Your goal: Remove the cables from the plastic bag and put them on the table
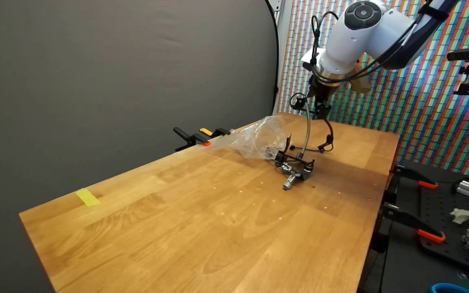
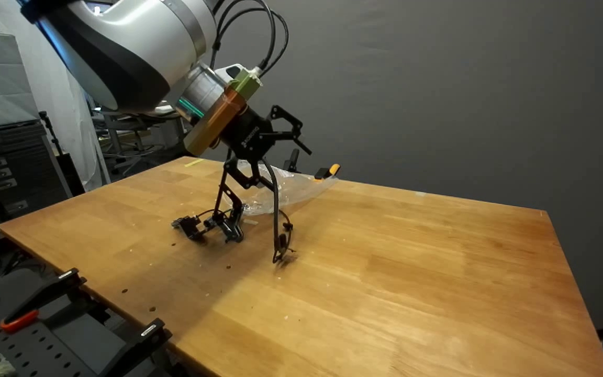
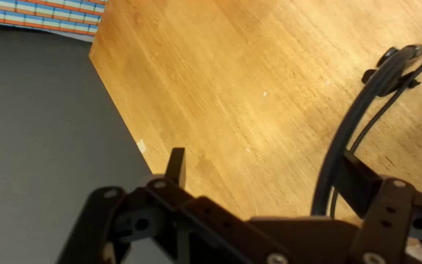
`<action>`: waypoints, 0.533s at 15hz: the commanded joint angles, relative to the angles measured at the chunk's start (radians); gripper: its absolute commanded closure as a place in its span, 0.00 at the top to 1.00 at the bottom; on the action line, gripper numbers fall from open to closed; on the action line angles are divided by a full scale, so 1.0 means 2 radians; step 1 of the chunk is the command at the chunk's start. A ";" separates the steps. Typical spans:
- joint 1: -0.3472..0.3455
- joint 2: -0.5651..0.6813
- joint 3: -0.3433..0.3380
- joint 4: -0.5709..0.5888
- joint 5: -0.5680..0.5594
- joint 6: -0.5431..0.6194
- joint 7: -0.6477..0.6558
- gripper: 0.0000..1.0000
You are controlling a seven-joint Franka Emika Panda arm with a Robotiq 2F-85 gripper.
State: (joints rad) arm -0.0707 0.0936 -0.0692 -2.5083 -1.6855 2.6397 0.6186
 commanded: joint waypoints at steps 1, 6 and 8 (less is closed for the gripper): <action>-0.005 0.015 -0.001 0.008 0.061 0.034 -0.049 1.00; -0.013 0.028 -0.004 0.011 0.165 0.052 -0.100 1.00; -0.006 0.025 -0.001 0.003 0.152 0.035 -0.078 1.00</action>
State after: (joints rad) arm -0.0834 0.1437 -0.0707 -2.5013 -1.3789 2.7097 0.4610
